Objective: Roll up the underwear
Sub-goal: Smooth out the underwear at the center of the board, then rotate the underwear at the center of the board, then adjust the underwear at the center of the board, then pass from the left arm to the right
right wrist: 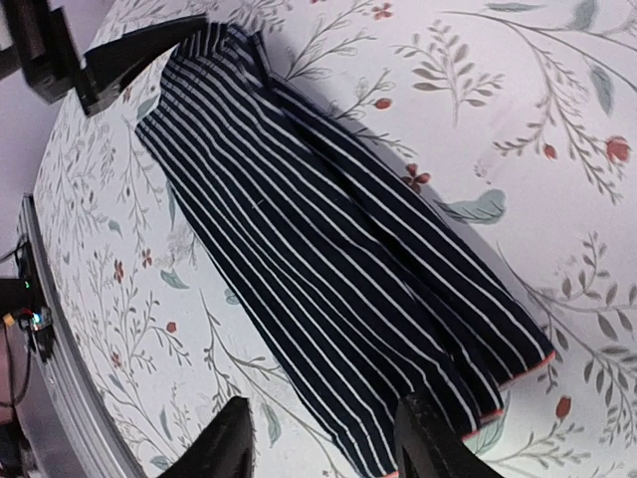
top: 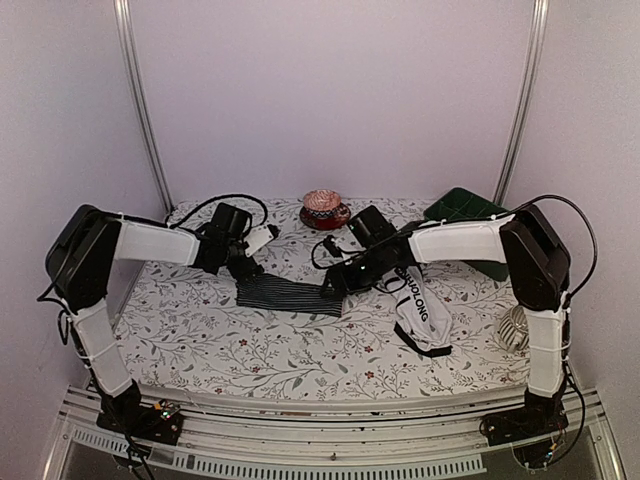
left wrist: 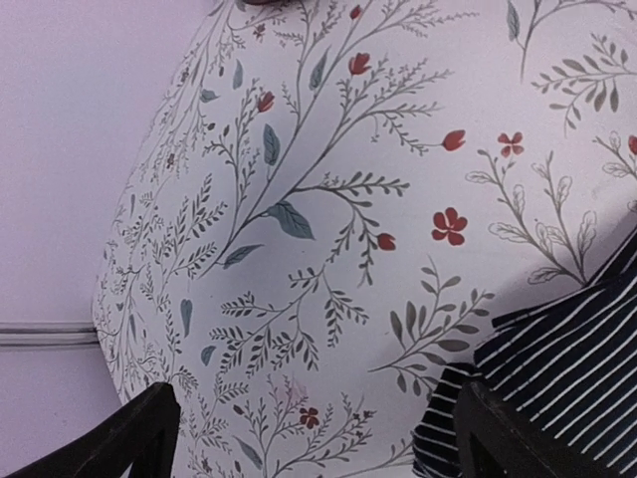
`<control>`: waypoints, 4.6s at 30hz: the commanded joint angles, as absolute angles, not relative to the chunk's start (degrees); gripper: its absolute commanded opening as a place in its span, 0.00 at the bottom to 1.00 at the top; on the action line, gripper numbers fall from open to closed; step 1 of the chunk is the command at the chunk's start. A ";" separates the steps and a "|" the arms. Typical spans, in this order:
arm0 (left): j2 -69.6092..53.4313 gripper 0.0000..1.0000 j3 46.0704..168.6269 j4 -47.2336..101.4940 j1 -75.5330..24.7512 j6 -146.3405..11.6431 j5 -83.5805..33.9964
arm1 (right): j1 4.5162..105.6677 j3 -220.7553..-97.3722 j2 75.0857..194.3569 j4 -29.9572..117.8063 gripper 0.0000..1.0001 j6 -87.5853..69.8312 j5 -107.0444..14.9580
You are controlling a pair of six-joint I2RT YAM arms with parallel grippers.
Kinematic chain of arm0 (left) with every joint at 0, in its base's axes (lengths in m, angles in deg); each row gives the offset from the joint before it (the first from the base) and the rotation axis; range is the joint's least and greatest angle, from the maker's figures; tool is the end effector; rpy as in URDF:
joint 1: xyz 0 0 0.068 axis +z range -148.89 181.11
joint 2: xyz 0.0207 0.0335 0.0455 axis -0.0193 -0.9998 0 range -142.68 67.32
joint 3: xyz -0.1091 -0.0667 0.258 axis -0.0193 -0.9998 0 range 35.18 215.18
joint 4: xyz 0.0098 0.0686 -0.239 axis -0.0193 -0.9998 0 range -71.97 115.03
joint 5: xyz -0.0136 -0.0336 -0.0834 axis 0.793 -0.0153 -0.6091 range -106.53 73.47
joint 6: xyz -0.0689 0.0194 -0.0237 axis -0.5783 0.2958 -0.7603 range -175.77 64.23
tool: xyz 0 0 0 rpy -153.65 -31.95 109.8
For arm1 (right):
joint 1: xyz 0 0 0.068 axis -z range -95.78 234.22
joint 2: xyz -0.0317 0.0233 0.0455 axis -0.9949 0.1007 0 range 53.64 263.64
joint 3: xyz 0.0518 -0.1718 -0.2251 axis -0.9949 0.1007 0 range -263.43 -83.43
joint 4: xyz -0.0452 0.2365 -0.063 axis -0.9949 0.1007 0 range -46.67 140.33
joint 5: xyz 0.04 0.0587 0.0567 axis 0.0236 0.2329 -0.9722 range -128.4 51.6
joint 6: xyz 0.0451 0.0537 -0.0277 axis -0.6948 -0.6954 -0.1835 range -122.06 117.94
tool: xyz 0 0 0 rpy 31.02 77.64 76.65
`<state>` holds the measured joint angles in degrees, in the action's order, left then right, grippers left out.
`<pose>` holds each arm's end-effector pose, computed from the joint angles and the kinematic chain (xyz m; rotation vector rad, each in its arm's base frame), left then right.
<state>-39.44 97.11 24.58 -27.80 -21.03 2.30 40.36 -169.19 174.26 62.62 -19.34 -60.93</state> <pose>0.3616 -0.1762 0.1652 1.1001 2.0758 0.4374 0.3179 0.3393 0.1633 -0.7778 2.5475 0.8932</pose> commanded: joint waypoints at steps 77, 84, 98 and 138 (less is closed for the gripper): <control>-28.21 0.92 78.40 27.30 -45.59 20.25 -12.08 | 32.81 -123.39 126.08 42.55 0.99 -2.67 -23.88; -34.06 0.78 81.94 23.33 -45.82 22.86 -10.47 | 32.28 -115.77 117.97 34.36 0.99 1.65 -27.17; -36.31 0.09 91.31 12.71 -47.25 12.99 -18.71 | 15.36 -108.88 130.16 15.23 0.99 27.52 -18.87; -43.88 0.05 105.63 -1.09 -53.12 -9.29 -35.34 | 7.49 -119.87 160.51 4.92 0.69 38.74 -4.08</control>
<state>-42.63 104.78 0.21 -51.82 -9.03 -33.44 7.40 -118.15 157.21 7.34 37.64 -5.89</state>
